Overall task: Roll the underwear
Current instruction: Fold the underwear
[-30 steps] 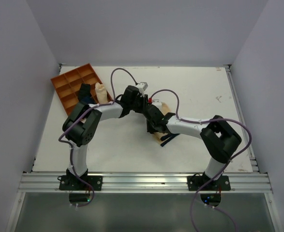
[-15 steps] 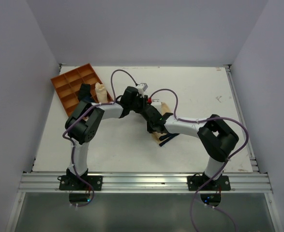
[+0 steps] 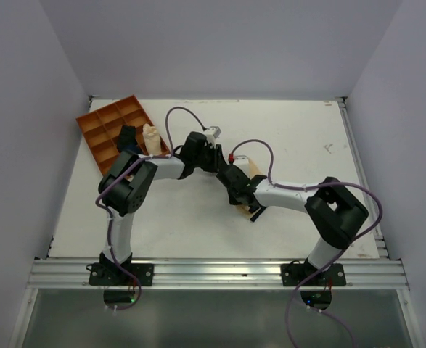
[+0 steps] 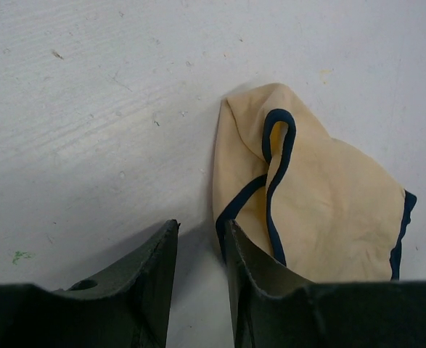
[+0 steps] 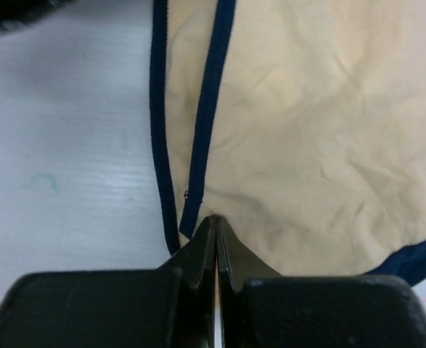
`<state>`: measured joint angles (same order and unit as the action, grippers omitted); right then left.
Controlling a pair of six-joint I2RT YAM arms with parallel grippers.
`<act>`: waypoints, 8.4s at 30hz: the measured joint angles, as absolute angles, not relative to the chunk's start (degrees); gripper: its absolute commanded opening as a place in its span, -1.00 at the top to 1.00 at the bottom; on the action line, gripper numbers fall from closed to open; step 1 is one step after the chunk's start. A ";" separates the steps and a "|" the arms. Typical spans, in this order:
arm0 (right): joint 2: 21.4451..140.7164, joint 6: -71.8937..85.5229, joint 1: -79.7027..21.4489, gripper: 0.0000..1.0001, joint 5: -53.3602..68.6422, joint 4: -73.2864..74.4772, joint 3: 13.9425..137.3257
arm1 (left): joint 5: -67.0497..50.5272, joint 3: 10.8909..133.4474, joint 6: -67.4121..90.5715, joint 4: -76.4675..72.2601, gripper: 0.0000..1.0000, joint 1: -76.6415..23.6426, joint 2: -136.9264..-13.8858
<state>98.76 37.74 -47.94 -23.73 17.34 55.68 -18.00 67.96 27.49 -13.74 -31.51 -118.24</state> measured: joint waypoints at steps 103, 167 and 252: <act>95.29 27.24 -47.59 1.00 -21.04 23.29 57.52 | -21.04 66.46 31.90 -19.05 1.00 -31.62 -120.18; 78.65 29.47 -47.55 0.33 -15.53 25.61 42.78 | -13.10 54.85 30.87 -9.61 0.23 -40.82 -105.41; 66.35 33.15 -46.61 0.36 -14.39 22.79 39.99 | -11.75 40.12 37.23 -12.34 0.02 -44.45 -91.57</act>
<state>66.35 33.15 -46.61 -14.39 22.79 39.99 -11.75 40.12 37.23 -12.34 -44.45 -91.57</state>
